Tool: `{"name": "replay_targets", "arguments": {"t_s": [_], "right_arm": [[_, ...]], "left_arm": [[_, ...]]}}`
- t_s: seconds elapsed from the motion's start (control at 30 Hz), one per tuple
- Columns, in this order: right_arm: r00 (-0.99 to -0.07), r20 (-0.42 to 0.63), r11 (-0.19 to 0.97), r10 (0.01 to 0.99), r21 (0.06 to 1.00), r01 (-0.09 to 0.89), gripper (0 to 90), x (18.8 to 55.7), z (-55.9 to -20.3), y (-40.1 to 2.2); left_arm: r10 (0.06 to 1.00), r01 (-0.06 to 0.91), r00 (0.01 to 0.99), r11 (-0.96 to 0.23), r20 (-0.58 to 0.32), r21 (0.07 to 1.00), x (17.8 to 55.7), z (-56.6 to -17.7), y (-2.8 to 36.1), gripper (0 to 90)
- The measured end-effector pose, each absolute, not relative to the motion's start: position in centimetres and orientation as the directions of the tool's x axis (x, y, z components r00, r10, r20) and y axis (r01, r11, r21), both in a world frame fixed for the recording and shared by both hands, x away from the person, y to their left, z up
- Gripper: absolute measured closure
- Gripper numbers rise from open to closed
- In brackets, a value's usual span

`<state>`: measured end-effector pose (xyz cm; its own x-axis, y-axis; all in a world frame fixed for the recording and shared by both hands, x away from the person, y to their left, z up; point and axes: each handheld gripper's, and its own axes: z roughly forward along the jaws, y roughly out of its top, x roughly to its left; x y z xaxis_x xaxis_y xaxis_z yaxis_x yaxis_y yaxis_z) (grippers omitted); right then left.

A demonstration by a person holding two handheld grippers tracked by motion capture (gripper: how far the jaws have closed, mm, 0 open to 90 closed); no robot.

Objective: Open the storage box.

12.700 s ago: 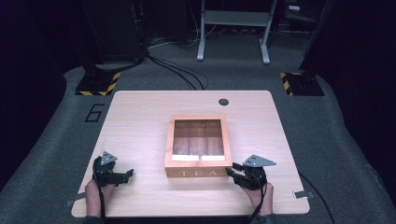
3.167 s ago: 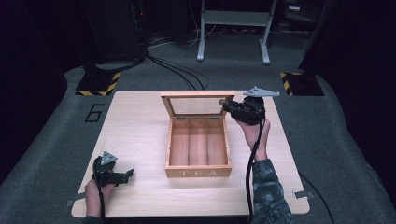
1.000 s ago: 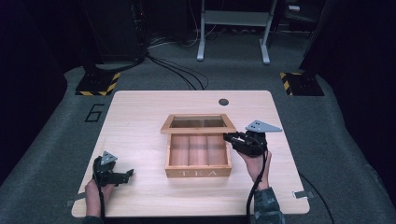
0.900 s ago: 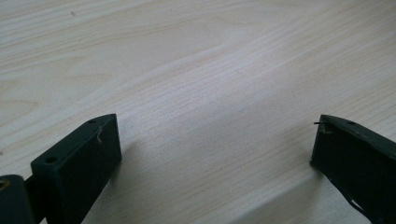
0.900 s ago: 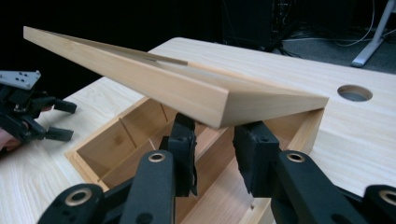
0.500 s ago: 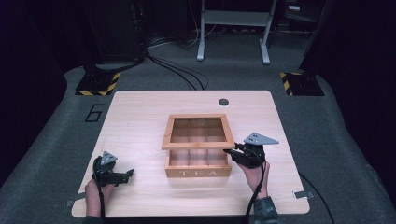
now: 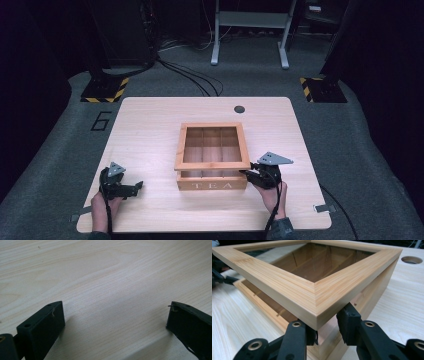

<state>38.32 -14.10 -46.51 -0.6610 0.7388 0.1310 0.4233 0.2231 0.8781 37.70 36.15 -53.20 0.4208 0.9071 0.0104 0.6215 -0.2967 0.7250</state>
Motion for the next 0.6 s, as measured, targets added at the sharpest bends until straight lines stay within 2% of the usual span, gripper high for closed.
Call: {"name": "replay_targets", "arguments": {"t_s": [0.6], "right_arm": [[-0.66, 0.103, 0.274, 0.744, 0.854, 0.442, 68.2, 36.7, -46.8, -14.7]], "left_arm": [[0.907, 0.623, 0.42, -0.296, 0.01, 0.724, 37.7, -53.2, 36.1, 1.3]]}}
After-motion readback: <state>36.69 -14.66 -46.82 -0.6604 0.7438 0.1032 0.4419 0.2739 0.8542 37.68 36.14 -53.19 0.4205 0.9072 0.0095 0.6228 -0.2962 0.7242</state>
